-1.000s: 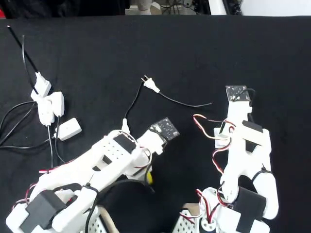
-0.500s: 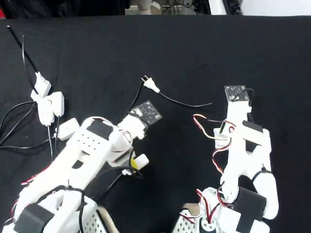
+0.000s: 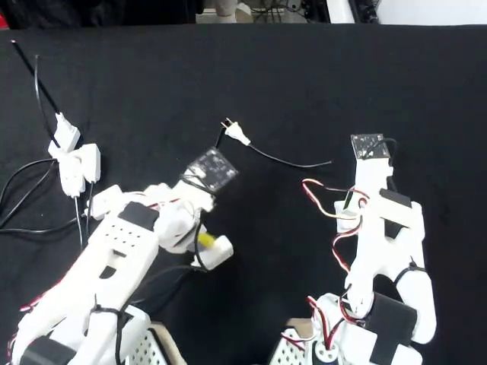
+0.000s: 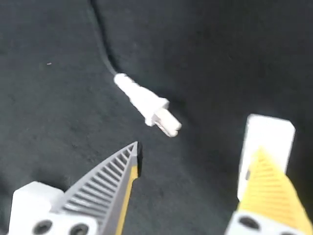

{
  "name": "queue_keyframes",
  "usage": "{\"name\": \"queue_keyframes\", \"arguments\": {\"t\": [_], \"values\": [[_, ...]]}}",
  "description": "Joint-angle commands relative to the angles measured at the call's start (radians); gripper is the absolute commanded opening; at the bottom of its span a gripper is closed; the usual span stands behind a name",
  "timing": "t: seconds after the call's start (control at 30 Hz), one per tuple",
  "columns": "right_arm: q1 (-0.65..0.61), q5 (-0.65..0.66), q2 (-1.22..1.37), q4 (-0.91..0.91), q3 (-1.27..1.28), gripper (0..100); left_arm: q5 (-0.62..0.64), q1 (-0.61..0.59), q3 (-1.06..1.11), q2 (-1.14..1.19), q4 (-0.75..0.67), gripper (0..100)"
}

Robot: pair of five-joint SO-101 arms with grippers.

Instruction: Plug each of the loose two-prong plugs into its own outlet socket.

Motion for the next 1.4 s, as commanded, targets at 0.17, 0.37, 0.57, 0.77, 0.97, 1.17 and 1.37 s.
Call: {"name": "queue_keyframes", "arguments": {"t": [0.17,0.37,0.57,0.77,0.97,1.17,1.37], "values": [[-0.02,0.008,-0.005,-0.011,0.002,2.8,0.038,-0.096,0.005,-0.012,-0.041,34],[-0.02,0.008,-0.005,-0.009,0.002,2.8,0.066,-0.117,-0.127,-0.048,0.14,34],[-0.051,0.008,-0.01,-0.005,-0.01,2.8,0.164,-0.119,-0.203,-0.325,0.405,34],[-0.207,0.008,-0.056,0.075,-0.076,3.2,0.133,-0.255,0.008,-0.733,0.488,34],[-0.554,-0.06,-0.062,0.301,-0.268,3.2,0.003,-0.387,0.194,-1.099,0.585,34],[-0.783,-0.201,0.051,0.325,-0.496,6.7,-0.026,-0.446,0.305,-1.289,0.583,34],[-0.885,-0.206,0.251,0.318,-0.647,9.0,-0.018,-0.484,0.404,-1.269,0.497,34]]}}
